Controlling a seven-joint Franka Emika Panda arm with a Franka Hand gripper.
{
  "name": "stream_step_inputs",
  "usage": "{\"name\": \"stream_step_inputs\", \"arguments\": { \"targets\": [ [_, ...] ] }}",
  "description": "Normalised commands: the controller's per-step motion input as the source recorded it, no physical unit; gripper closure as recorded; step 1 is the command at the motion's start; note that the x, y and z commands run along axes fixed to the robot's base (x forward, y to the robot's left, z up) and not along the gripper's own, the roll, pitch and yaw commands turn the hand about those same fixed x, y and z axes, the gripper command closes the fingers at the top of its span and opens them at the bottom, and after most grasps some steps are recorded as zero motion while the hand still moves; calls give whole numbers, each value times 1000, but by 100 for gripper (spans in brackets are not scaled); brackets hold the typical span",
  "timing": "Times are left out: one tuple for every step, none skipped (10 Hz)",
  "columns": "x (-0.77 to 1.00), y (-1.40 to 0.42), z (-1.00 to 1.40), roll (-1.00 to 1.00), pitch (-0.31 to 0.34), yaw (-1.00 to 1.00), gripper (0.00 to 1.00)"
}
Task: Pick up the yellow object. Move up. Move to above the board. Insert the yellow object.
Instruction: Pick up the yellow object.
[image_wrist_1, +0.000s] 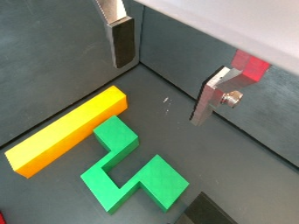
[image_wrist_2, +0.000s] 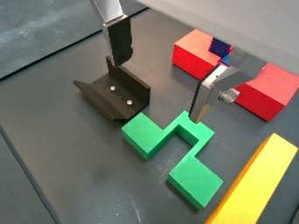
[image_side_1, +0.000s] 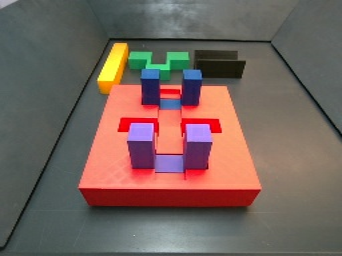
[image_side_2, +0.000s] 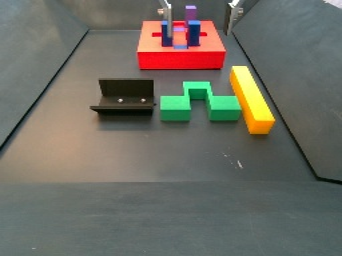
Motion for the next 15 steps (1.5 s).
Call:
{"name": "stream_step_inputs", "arguments": {
  "targets": [
    [0, 0, -60, 0, 0, 0, 0],
    [0, -31, -249, 0, 0, -151, 0],
    [-114, -529, -457, 123, 0, 0, 0],
    [-374, -823, -566, 256, 0, 57, 0],
    [-520, -474, -497, 27, -66, 63, 0],
    [-626, -246, -380, -47, -167, 60, 0],
    [-646, -183, -420, -59, -184, 57, 0],
    [-780, 0, -477, -80, -203, 0, 0],
    [-991, 151, -460, -147, -204, 0, 0],
    [-951, 31, -437, -113, -163, 0, 0],
    [-783, 6, -423, -113, -140, 0, 0],
    [-557, 0, -297, -114, -93, 0, 0],
    [-311, -91, -209, 0, 0, -26, 0],
    [-57, -46, -169, 39, 14, -126, 0],
    [-134, 0, -369, 50, 14, -163, 0]
  ]
}}
